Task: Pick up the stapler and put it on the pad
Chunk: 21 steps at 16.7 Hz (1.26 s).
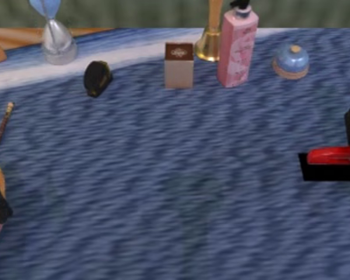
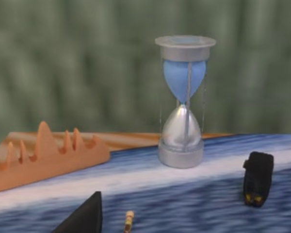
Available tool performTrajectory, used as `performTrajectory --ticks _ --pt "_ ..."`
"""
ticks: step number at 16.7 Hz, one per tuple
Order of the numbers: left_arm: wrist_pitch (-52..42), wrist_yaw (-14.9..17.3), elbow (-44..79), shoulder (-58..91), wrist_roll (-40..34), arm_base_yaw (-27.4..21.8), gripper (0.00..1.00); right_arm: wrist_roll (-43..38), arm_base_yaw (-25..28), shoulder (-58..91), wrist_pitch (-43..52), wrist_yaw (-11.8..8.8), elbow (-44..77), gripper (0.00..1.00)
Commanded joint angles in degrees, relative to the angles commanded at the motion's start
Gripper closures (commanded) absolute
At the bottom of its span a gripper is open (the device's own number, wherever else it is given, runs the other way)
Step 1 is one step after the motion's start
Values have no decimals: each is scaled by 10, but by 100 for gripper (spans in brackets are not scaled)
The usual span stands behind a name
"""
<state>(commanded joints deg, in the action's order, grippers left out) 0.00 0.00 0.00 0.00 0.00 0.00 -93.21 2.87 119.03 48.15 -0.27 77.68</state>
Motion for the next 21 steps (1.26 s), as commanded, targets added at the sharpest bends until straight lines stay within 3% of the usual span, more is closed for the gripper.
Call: performTrajectory --ticks 2,15,21 --pt "0 0 0 0 0 0 0 0 0 0 0 0 0 100" --pt "0 0 0 0 0 0 0 0 0 0 0 0 0 2" --pt "0 0 0 0 0 0 0 0 0 0 0 0 0 0"
